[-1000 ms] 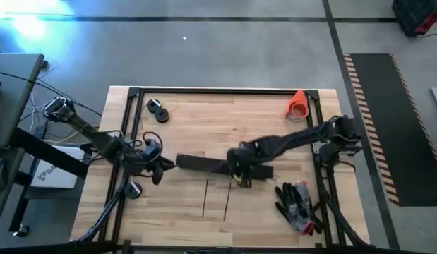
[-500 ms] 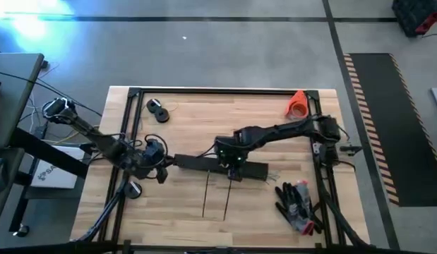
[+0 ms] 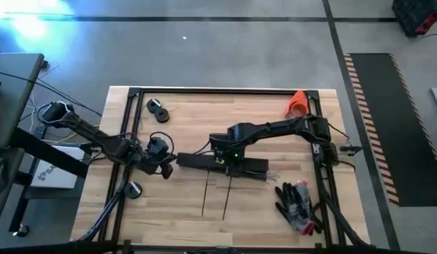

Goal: Ziptie cables
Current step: Close the black cable duct

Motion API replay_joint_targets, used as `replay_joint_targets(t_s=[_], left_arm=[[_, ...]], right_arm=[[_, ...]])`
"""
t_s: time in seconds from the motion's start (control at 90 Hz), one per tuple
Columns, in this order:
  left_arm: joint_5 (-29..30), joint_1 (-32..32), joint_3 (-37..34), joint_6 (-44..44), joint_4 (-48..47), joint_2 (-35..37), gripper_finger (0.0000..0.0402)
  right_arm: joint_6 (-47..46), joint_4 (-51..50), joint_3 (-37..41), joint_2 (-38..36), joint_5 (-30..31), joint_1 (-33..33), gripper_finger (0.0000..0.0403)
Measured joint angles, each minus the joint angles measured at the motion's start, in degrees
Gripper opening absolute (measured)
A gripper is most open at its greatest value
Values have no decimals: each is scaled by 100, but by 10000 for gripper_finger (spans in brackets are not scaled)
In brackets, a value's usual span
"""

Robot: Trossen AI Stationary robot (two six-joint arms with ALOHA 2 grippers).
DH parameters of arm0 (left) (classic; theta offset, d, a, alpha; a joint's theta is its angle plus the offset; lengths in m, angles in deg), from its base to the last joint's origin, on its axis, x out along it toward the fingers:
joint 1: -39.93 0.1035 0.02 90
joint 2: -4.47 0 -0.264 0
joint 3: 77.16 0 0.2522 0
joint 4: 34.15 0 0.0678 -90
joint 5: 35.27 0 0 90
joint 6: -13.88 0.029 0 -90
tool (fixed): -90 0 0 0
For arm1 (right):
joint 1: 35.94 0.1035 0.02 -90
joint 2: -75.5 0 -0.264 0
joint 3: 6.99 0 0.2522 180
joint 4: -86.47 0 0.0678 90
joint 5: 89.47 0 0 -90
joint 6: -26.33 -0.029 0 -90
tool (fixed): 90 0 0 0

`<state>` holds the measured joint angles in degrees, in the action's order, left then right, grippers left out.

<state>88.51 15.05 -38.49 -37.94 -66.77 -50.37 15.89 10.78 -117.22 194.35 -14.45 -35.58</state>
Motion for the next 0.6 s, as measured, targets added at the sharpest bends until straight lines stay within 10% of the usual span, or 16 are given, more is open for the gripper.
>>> replay_joint_targets(t_s=[0.6], left_arm=[[-8,337,-363,862,1275,-1,0]], right_arm=[[-459,-67,30,-95,-204,-35,194]])
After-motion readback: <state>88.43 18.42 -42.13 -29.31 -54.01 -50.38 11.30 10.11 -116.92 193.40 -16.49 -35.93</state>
